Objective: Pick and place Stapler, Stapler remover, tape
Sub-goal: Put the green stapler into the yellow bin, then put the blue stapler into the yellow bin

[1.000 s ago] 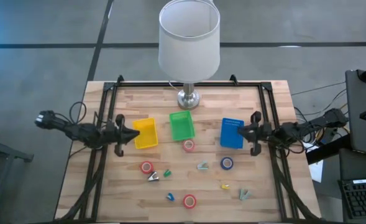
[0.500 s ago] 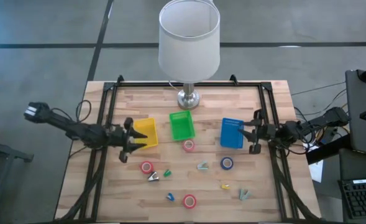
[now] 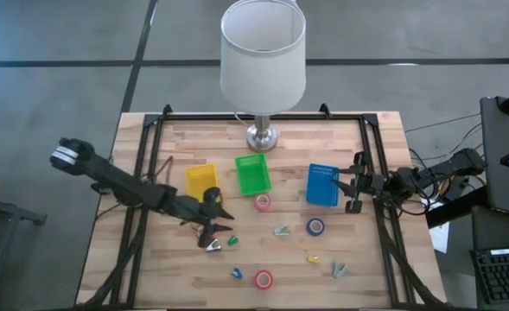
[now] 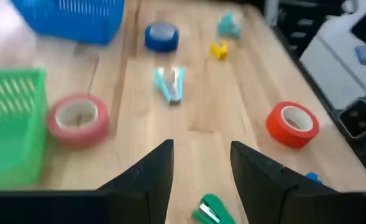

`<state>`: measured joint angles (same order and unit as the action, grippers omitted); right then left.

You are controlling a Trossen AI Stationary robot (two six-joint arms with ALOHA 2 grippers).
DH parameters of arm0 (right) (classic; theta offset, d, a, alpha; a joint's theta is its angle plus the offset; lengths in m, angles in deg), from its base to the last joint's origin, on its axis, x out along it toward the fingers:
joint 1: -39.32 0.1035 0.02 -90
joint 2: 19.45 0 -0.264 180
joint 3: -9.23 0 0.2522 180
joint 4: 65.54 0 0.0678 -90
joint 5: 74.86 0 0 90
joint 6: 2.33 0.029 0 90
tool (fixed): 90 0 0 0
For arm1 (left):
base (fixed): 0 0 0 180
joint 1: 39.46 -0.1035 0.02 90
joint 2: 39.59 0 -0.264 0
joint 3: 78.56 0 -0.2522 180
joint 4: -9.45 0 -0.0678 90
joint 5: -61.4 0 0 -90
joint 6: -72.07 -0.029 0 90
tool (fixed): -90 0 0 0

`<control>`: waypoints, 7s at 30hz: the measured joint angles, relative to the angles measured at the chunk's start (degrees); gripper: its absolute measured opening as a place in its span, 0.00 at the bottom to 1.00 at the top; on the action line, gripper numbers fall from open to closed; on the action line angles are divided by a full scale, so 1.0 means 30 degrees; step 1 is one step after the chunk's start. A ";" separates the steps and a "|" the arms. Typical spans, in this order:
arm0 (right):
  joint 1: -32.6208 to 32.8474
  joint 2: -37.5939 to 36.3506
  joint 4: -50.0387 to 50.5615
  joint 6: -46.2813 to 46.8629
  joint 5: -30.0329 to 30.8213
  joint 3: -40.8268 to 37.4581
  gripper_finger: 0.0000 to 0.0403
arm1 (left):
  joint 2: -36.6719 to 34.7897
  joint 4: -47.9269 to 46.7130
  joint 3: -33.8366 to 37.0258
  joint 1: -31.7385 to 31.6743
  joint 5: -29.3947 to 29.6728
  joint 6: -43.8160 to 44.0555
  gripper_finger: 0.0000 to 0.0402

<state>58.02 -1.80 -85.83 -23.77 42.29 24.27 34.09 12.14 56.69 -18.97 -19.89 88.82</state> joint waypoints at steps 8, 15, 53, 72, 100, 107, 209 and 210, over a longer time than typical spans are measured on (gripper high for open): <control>0.0000 0.0115 0.0302 0.1095 -0.0019 0.0000 0.32 | 0.3767 -0.6827 -0.4096 0.0087 -0.0241 0.4344 0.41; 0.0000 0.0168 0.0297 0.0781 -0.0026 0.0000 0.32 | 0.5699 -0.7554 -0.5778 0.0709 -0.1217 0.6907 0.41; 0.0003 0.0168 0.0177 -0.6272 -0.0026 0.0000 0.32 | 0.8743 -0.7567 -0.6220 0.2776 0.3337 1.1395 0.32; 0.0005 0.0168 0.0228 -0.5702 -0.0028 0.0000 0.30 | 0.8860 -0.7936 -0.6655 0.2608 0.3988 0.9759 0.10; 0.0003 0.0168 0.0235 -0.5702 -0.0034 0.0000 0.31 | 0.8900 -1.1113 -0.9003 0.2557 0.3840 0.8505 0.34; 0.0007 0.0162 0.0242 -0.5491 -0.0034 0.0000 0.32 | 0.8900 -1.3253 -0.9754 0.2732 0.3923 0.8924 0.49; 0.0015 0.6863 0.7927 0.8044 -0.0268 0.4686 0.32 | 0.0747 -0.8196 -0.5575 -0.2318 0.0823 -0.0637 0.38; 0.0015 0.7449 0.8381 0.8393 -0.0444 0.4962 0.32 | 0.0747 -0.7782 -0.5368 -0.1836 0.0819 -0.0626 0.38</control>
<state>58.06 20.55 -60.69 1.41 40.96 39.16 36.33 -11.21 40.59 -24.48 -17.44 86.95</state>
